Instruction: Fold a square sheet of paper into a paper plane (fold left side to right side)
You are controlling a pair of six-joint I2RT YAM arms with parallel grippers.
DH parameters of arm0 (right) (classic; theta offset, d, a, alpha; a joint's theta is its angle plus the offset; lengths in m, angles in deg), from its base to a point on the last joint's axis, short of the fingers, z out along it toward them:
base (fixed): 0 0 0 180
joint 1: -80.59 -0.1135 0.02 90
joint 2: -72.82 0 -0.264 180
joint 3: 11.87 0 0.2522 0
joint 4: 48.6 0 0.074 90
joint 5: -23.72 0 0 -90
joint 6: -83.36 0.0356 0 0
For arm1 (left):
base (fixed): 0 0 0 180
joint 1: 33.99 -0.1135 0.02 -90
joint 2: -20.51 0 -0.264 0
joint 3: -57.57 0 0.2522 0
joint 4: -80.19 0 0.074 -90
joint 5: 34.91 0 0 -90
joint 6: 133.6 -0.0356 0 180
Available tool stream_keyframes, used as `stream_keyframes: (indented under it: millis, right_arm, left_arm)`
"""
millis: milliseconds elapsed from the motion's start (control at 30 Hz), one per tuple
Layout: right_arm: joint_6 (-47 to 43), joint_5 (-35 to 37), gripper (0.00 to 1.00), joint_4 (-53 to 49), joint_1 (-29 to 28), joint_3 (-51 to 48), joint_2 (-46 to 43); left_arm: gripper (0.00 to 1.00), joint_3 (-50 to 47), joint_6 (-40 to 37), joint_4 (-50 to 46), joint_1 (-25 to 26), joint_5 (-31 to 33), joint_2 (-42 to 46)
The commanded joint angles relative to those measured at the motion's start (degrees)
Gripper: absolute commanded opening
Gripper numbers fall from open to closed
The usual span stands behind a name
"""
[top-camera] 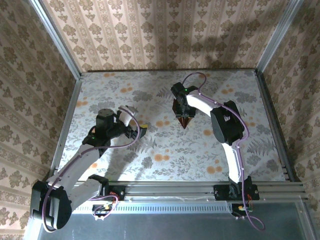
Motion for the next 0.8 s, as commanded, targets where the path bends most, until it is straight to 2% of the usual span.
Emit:
stream_keyframes:
  millis: [0,300,467,600,767]
  right_arm:
    - [-0.74,0.05,0.51,-0.72,0.06,-0.14,-3.48]
    - [-0.97,0.23,0.52,-1.44,-0.11,-0.54,-4.79]
    - [-1.68,1.41,0.53,-2.70,-1.01,-2.08,-8.68]
    - [-3.62,2.36,0.54,-0.27,-1.60,-8.30,-16.90]
    - [-6.35,4.54,0.62,5.97,-0.59,-21.37,-30.98]
  left_arm:
    - [1.00,1.60,0.27,-1.30,-0.47,-1.18,0.28]
    - [1.00,1.65,0.20,-1.37,-0.50,-1.18,0.15]
    - [1.00,1.64,0.04,-1.39,-0.53,-1.10,0.34]
    - [1.00,1.51,-0.29,-1.38,-0.49,-0.13,0.83]
    - [1.00,0.96,-0.84,-0.85,-0.56,2.84,2.04]
